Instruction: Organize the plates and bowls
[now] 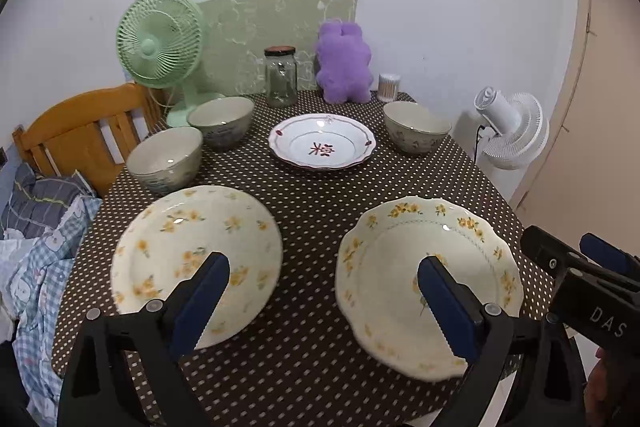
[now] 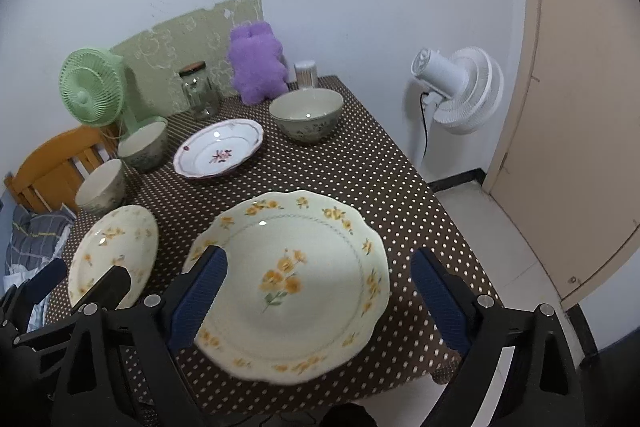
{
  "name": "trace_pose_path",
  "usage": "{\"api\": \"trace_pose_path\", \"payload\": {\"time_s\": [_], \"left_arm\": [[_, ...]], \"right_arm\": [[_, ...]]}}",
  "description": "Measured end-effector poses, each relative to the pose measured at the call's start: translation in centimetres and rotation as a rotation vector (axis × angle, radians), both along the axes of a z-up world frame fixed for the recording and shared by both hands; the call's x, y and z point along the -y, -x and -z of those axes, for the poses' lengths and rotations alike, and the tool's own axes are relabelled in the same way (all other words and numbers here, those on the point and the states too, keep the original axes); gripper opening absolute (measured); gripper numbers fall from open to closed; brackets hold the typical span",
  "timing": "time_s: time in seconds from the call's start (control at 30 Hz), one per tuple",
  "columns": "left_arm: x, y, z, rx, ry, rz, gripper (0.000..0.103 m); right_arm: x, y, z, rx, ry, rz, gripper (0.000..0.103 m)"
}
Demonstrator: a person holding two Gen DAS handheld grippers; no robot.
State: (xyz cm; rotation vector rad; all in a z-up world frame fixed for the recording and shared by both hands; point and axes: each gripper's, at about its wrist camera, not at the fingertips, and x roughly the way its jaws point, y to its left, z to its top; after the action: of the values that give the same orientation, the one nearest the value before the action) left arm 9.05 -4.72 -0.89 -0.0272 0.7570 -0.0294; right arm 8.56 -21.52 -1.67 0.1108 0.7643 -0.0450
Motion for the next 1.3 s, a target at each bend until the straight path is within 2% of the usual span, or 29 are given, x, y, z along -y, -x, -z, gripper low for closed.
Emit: {"api": "trace_pose_path", "payload": {"time_s": [0.37,0.73,0.8,1.03,1.1,1.2,1.3], "left_arm": [[3.1,-4.5,3.2,-0.109,-0.004,-0.043,0.09],[4.9,-6.1,6.7,-0.223,0.005,-0.065,0.082],[5.1,-6.4,7.2,-0.246,0.014,-0.058,0.078],[5.3,-6.9,7.8,-0.255,-0.009,-0.075,0.078],[5.3,-7.1,8.1,-0.26,-0.012,-0.075,0.078],[5.2,-7.5,8.5,-0.275,-0.01,-0.073,0.078],[5.0,-7.6,8.7,-0.276,0.004,-0.066,0.078]], "right_arm": [[3.3,-5.8,2.8,-0.092,-0.003,-0.046,0.095],[4.7,-8.3,6.6,-0.214,-0.011,-0.08,0.091],[4.6,-8.6,7.3,-0.238,-0.012,-0.089,0.088],[4.5,-9.3,9.0,-0.295,-0.026,-0.113,0.077],[4.3,-9.6,9.5,-0.318,-0.035,-0.122,0.067],[4.0,-9.8,10.2,-0.348,-0.048,-0.144,0.059],[3.5,-10.0,10.4,-0.364,-0.031,-0.139,0.058]]}}
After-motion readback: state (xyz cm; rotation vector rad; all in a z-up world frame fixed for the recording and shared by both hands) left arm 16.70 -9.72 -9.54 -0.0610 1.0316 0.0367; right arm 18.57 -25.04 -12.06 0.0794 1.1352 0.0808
